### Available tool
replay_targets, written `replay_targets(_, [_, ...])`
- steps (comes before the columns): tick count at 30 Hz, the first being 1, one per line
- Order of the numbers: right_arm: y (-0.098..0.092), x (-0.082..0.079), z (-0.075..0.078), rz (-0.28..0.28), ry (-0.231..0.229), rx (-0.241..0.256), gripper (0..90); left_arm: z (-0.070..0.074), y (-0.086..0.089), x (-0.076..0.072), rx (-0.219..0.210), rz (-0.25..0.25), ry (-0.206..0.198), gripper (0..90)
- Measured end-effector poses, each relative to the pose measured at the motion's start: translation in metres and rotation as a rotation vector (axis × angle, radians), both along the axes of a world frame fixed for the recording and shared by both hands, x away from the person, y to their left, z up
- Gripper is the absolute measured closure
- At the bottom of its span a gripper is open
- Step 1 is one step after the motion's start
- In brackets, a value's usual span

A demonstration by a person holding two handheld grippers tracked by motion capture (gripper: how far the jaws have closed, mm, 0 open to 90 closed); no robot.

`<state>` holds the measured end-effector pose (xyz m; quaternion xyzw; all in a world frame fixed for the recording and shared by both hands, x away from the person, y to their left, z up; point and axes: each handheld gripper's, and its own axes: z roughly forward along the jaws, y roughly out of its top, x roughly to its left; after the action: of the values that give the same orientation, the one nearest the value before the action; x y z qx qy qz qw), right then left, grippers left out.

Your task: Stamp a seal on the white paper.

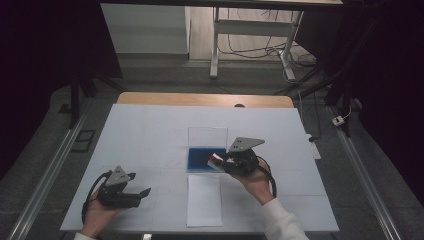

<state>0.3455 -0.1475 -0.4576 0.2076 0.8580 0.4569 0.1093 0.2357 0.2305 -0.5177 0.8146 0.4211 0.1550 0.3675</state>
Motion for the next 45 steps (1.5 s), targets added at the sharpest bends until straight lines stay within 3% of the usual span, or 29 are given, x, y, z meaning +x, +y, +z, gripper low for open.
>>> replay_targets(18, [-0.002,-0.021,-0.006,0.044,0.019,-0.022,69.4,0.003,0.0,-0.003,-0.007,-0.001,-0.012,21.5])
replay_targets(26, [0.003,-0.033,-0.007,0.088,0.029,-0.024,69.4,0.003,-0.001,-0.003,-0.008,0.002,-0.014,21.5])
replay_targets(40, [0.017,-0.052,-0.013,0.161,0.028,-0.067,69.4,0.003,-0.002,-0.003,-0.003,-0.001,-0.013,21.5])
replay_targets(45, [0.023,-0.053,-0.018,0.189,0.019,-0.105,69.5,0.002,-0.002,-0.003,-0.001,-0.003,-0.012,21.5])
